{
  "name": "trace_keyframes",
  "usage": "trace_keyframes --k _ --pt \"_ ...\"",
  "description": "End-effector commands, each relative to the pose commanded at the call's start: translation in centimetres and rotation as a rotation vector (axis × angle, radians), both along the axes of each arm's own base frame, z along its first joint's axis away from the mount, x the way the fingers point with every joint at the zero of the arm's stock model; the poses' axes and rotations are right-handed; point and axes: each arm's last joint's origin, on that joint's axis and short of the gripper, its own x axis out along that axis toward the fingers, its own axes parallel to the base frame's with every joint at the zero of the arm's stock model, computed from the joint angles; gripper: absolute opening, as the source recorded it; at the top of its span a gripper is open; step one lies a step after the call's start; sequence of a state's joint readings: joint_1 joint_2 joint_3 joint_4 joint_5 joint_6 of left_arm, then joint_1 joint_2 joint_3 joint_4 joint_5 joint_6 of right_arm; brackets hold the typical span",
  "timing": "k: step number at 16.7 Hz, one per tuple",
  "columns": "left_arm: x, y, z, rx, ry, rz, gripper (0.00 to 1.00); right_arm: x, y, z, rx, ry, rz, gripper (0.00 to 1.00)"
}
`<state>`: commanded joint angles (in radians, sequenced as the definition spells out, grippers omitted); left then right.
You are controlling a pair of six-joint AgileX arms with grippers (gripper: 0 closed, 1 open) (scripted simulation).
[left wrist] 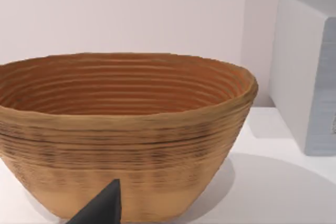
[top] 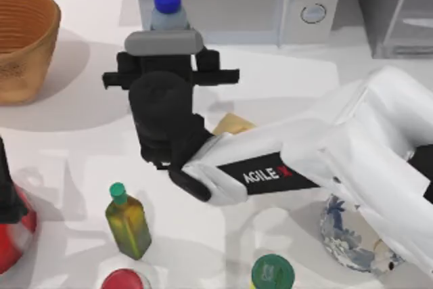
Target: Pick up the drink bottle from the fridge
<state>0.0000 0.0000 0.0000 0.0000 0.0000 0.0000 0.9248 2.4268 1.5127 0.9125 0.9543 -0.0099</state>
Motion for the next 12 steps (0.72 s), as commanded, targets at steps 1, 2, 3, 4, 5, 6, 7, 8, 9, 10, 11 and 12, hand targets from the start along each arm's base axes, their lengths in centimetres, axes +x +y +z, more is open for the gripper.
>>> trace_keyframes --k 1,2,3,4,5,6,7,8,9,10,11,12 --pt "0.0 0.0 0.0 0.000 0.000 0.000 1.00 0.0 0.0 0.0 0.000 0.000 0.000 0.00" --pt "0.0 0.0 0.0 0.000 0.000 0.000 1.00 0.0 0.0 0.0 0.000 0.000 0.000 0.00" --pt "0.0 0.0 0.0 0.000 0.000 0.000 1.00 0.1 -0.2 -0.1 -0.003 0.004 -0.002 0.00" --pt "0.0 0.0 0.0 0.000 0.000 0.000 1.00 0.3 -0.2 -0.2 -0.003 0.004 -0.003 0.00" --pt "0.0 0.0 0.0 0.000 0.000 0.000 1.00 0.7 -0.2 -0.4 -0.004 0.005 -0.006 0.00" --pt "0.0 0.0 0.0 0.000 0.000 0.000 1.00 1.3 -0.2 -0.8 -0.006 0.005 -0.008 0.00" --pt "0.0 0.0 0.0 0.000 0.000 0.000 1.00 2.0 -0.1 -1.3 -0.006 0.005 -0.007 0.00" --pt "0.0 0.0 0.0 0.000 0.000 0.000 1.00 2.8 0.1 -1.7 -0.003 0.002 -0.006 0.00" --pt "0.0 0.0 0.0 0.000 0.000 0.000 1.00 3.7 0.2 -2.1 0.001 -0.001 -0.004 0.00" --pt "0.0 0.0 0.0 0.000 0.000 0.000 1.00 4.5 0.2 -2.6 0.003 -0.002 -0.002 0.00" --pt "0.0 0.0 0.0 0.000 0.000 0.000 1.00 5.1 0.1 -3.0 0.002 -0.002 -0.001 0.00" --pt "0.0 0.0 0.0 0.000 0.000 0.000 1.00 5.5 0.1 -3.3 0.000 0.000 0.000 0.00"
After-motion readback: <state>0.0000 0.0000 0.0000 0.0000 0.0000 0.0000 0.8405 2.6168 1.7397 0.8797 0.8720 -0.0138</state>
